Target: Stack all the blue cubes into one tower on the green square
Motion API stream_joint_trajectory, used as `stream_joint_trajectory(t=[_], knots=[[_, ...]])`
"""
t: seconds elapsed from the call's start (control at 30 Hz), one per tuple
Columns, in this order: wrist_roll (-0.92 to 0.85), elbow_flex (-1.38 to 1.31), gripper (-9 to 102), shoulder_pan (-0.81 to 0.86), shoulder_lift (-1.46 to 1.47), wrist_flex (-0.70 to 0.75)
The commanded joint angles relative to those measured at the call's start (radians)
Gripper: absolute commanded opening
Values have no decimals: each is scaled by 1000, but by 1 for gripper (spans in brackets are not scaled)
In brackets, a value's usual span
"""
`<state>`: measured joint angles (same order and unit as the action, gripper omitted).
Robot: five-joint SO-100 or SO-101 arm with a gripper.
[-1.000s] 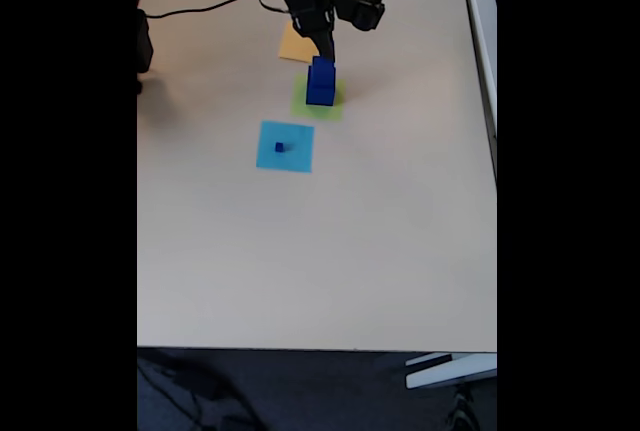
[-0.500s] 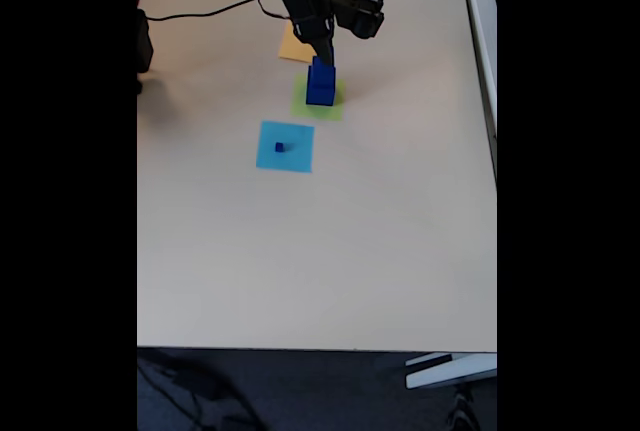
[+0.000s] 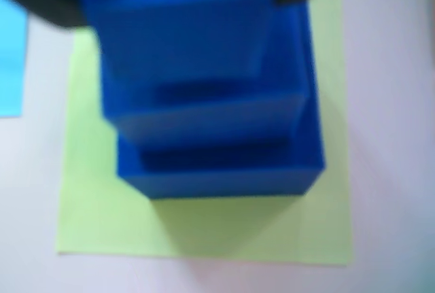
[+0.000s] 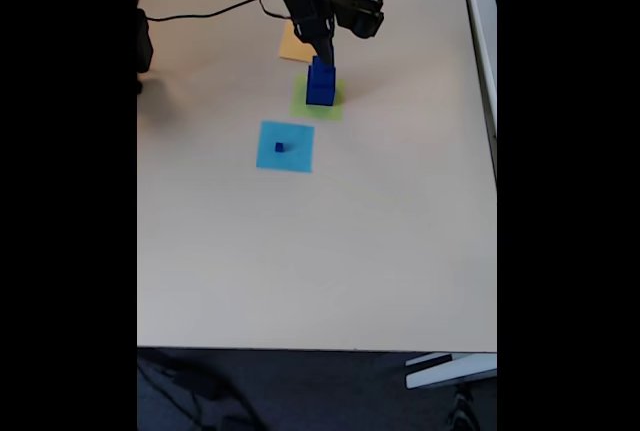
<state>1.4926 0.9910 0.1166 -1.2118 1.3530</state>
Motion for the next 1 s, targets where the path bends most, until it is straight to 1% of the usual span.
stream_joint_trajectory(t=[0.0,0.97], knots=[[3,-3,0,-11,-48,-26],[-5,8,1,-20,-55,-29]])
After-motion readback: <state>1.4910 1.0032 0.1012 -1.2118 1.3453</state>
